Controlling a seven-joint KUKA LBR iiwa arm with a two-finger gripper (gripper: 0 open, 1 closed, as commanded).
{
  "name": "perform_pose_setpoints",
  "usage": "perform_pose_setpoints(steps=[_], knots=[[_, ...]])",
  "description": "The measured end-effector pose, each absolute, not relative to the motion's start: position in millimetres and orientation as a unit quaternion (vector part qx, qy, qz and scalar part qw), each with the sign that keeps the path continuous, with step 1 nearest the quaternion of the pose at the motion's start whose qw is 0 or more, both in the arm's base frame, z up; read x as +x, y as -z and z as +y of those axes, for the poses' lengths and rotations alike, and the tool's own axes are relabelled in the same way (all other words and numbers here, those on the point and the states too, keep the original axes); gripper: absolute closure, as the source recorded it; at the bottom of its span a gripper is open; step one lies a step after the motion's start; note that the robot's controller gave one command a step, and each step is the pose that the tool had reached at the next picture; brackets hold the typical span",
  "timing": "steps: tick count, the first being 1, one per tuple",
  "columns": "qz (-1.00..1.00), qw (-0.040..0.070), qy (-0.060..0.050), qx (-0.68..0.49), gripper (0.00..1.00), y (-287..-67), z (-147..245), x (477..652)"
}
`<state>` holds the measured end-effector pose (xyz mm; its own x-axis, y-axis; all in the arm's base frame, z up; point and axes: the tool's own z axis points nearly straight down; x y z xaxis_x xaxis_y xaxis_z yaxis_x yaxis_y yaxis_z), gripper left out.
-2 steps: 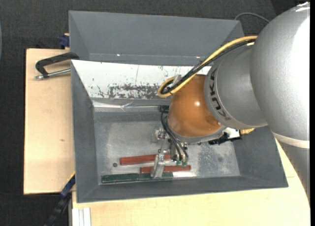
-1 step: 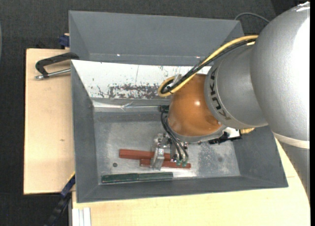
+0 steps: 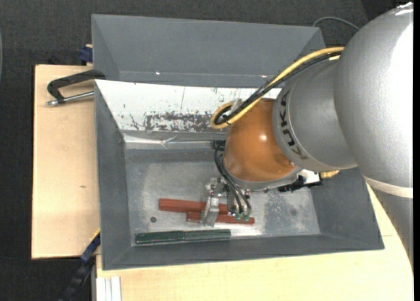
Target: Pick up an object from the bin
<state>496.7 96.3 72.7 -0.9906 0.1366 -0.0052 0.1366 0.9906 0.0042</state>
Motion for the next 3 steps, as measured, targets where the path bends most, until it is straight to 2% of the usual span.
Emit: perform_pose_setpoints(steps=[1, 2, 3], knots=[[0.999, -0.002, 0.000, 0.052, 1.00, -121, 105, 500.9], [0.999, 0.005, -0.002, 0.043, 1.00, -147, 118, 506.9], [1.000, 0.002, -0.001, 0.031, 1.00, -243, 116, 509.7]])
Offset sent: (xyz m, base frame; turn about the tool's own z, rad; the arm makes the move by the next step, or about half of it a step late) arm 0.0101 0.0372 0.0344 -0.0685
